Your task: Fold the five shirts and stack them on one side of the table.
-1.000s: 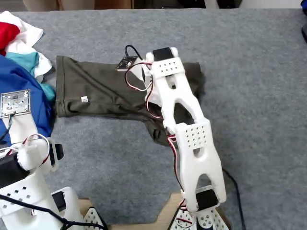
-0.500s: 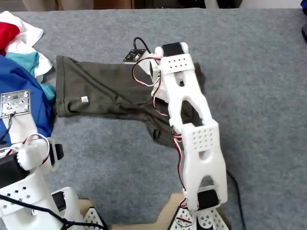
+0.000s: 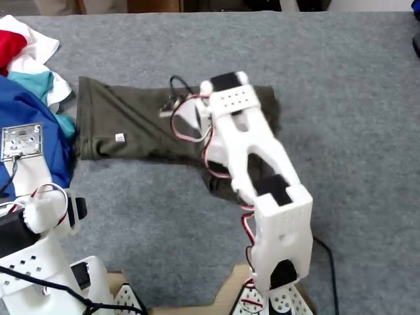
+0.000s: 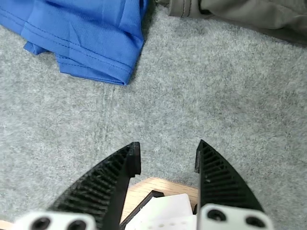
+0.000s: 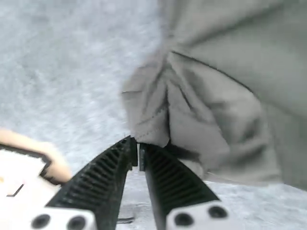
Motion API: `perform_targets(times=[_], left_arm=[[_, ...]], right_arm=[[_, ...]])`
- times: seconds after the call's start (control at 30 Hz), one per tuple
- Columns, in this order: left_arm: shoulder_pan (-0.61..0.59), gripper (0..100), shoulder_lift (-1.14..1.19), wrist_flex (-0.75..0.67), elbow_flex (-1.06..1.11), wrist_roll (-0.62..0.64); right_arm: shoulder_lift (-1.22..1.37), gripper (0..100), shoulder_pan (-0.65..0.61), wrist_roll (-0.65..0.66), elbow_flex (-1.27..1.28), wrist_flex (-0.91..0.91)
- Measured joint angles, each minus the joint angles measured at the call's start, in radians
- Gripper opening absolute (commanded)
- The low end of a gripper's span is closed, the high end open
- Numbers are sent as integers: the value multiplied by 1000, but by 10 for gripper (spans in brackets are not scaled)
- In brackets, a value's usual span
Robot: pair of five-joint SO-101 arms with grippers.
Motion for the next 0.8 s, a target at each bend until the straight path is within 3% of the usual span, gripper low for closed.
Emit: perform_targets(times=[0.47, 0.63, 0.8], left_arm=[[0, 200, 0, 0, 0, -5], [0, 200, 0, 0, 0, -5], [0, 201, 0, 0, 0, -5]], right_arm=[[-98, 103, -91, 0, 219, -43], [-149, 106, 15, 20, 107, -106], [-135, 201, 112, 51, 28, -130]])
